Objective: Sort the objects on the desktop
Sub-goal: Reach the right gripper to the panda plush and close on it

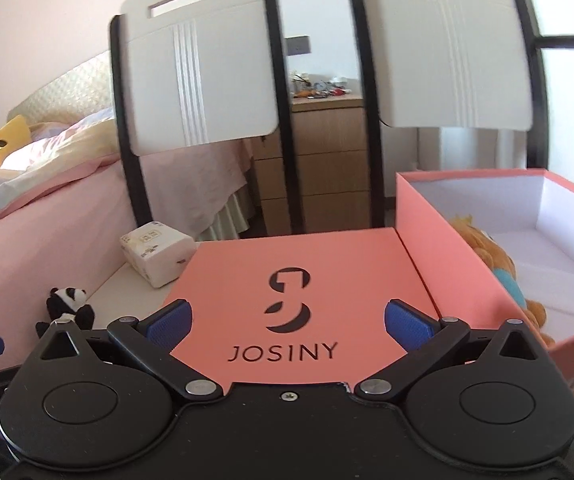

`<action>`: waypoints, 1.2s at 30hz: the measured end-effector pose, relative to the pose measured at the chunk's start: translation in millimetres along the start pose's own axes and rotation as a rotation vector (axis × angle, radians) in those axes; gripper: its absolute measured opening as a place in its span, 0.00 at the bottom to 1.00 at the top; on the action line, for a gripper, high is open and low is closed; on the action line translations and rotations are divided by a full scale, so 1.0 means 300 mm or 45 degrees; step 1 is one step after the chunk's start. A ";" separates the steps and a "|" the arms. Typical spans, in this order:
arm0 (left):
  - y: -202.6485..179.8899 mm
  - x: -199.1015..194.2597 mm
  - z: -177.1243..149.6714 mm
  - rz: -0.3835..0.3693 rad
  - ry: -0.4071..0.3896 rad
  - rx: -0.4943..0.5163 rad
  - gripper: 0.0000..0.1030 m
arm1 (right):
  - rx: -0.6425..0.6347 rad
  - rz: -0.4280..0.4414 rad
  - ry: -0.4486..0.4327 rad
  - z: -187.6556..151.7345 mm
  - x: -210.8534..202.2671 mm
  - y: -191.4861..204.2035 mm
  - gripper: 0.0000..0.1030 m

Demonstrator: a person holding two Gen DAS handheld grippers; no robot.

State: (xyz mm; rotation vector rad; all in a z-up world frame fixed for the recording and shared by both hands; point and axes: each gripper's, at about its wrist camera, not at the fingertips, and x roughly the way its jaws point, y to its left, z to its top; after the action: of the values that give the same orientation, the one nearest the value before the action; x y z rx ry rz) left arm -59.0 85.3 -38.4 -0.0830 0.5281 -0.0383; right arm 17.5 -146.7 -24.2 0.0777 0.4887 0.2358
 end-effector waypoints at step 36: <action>0.076 -0.035 0.020 0.025 -0.029 -0.096 1.00 | -0.589 0.676 0.927 0.214 0.773 0.809 0.82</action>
State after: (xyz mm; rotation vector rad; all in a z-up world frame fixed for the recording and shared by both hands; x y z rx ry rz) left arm -64.7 108.9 -30.0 -0.1517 0.5077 0.0020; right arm 196.6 143.7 -41.8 -0.3489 1.1227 0.9084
